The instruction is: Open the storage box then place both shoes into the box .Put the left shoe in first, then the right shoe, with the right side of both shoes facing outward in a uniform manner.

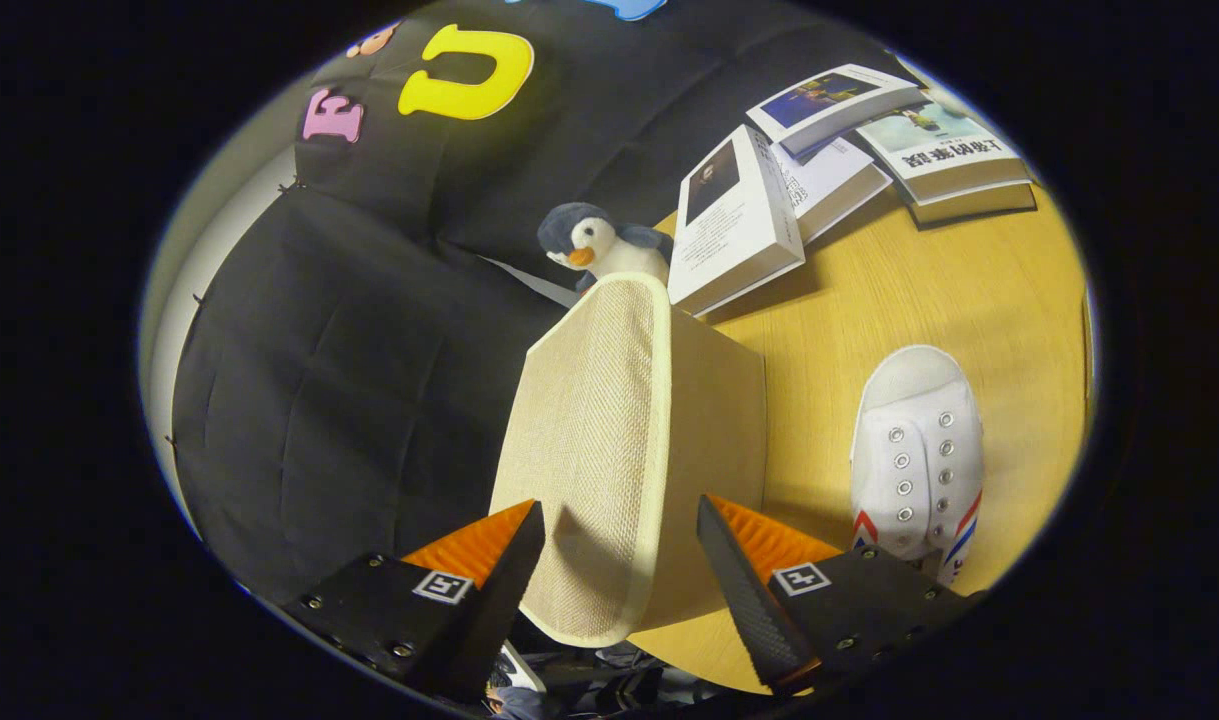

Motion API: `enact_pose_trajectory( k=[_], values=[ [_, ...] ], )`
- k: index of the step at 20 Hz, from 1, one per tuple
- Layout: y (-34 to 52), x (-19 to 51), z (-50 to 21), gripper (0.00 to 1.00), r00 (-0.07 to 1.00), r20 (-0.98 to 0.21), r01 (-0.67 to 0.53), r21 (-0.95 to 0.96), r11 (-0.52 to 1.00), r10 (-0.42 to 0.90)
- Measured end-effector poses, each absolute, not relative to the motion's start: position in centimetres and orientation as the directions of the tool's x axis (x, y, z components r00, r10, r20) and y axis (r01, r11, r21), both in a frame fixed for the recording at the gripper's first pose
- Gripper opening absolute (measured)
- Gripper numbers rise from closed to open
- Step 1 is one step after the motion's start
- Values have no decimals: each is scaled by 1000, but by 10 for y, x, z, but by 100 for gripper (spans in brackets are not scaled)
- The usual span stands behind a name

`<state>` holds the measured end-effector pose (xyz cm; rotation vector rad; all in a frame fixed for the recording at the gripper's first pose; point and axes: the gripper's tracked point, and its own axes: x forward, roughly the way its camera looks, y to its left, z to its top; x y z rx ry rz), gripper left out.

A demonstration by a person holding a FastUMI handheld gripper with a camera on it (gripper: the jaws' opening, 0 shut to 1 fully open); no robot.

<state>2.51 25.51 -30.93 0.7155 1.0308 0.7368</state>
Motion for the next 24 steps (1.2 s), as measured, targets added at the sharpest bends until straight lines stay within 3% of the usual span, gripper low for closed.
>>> enact_pose_trajectory(
  k=[3,4,5,6,7,9,10,13,24],
  values=[
    [257,27,-302,71,320,-477,-198,812,550,819],
    [255,29,-301,51,324,-479,-199,809,553,816],
    [253,33,-297,47,331,-472,-187,816,547,817],
    [252,35,-292,26,331,-461,-165,831,532,823],
    [254,33,-285,19,315,-436,-167,849,502,843],
    [246,36,-275,15,310,-434,-166,852,497,846],
    [253,35,-276,6,298,-431,-163,856,491,851],
    [258,34,-254,6,293,-427,-174,856,486,856],
    [331,24,-148,6,256,-380,-386,803,454,889]
  ],
)
